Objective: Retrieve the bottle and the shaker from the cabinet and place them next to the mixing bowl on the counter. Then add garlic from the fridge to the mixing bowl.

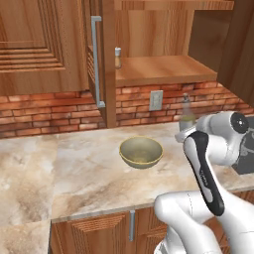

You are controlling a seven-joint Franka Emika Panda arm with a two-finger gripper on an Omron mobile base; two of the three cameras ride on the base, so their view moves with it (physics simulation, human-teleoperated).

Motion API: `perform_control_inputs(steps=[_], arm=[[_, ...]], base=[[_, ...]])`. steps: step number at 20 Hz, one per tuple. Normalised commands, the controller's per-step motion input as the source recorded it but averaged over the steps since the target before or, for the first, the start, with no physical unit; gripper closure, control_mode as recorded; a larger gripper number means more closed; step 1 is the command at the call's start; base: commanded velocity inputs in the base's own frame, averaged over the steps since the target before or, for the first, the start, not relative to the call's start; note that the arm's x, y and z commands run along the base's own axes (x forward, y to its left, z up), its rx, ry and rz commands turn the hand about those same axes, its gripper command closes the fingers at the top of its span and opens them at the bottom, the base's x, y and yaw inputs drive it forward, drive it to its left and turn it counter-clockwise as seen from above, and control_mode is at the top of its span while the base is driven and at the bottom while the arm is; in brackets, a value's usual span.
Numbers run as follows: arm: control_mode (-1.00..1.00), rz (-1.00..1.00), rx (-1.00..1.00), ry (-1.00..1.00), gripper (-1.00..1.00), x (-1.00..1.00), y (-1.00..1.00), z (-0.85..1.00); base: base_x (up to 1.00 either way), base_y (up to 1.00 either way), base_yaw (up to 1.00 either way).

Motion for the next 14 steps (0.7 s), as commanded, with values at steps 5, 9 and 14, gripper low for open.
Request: perform_control_inputs(steps=[5,9,14], arm=[[-1.00,-0.05,0.00,-0.01,1.00,0.44,-0.13,-0.06],[-1.00,0.00,0.00,0.00,1.00,0.35,-0.21,0.00],[-1.00,0.01,0.02,0.00,1.00,0.10,-0.11,-0.06]], base=[[0.00,0.00,0.00],[0.00,0.00,0.00],[0.00,0.00,0.00]])
